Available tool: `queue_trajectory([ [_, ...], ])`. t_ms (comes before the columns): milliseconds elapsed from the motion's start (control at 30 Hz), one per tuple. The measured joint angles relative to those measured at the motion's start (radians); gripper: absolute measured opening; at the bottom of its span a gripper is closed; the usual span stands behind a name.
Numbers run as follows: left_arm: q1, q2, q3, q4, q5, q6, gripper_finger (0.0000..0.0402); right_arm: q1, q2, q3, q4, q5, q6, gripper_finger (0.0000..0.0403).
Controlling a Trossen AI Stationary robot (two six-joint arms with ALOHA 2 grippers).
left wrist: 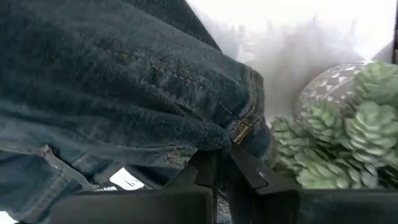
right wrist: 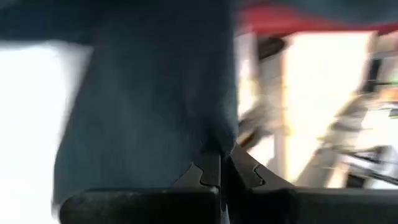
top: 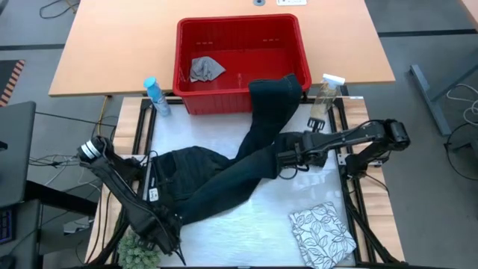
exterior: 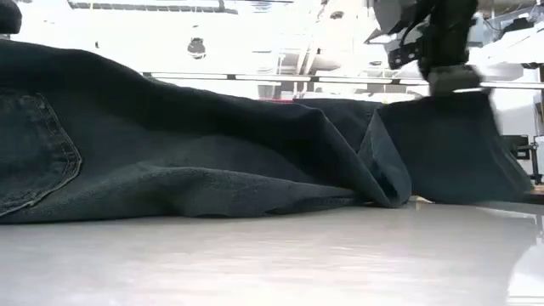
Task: Fold laundry
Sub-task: Fold the dark blue pants
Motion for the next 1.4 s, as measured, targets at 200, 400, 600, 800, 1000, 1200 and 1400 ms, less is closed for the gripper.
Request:
queue_trajectory([
  [200,0.005,0.009,0.0,0.0,-0.031,0.017,0.0,0.225,0.0,0.0,0.0,-0.078,0.152,0.0021],
  [400,0.018,0.009,0.0,-0.074,-0.071,0.034,0.0,0.544,-0.003,0.0,0.001,-0.243,0.278,0.0021],
  [600,0.025,0.009,0.0,-0.109,-0.133,0.08,0.0,0.822,-0.004,0.0,0.001,-0.54,0.67,0.0021],
  [800,0.056,0.009,0.0,-0.11,-0.137,0.127,0.0008,1.008,-0.005,-0.013,0.001,-0.755,1.029,0.0021],
  [1000,0.086,0.009,-0.039,-0.083,-0.094,0.215,0.0009,1.148,-0.004,-0.1,0.001,-0.972,1.456,0.0023],
  [1200,0.073,0.009,-0.135,-0.02,0.076,0.227,0.0002,1.267,-0.005,-0.125,0.051,-1.158,1.701,0.0021],
  [1400,0.057,0.009,-0.141,-0.011,0.059,0.243,0.0001,1.322,-0.006,-0.12,0.075,-1.153,1.773,0.0031],
])
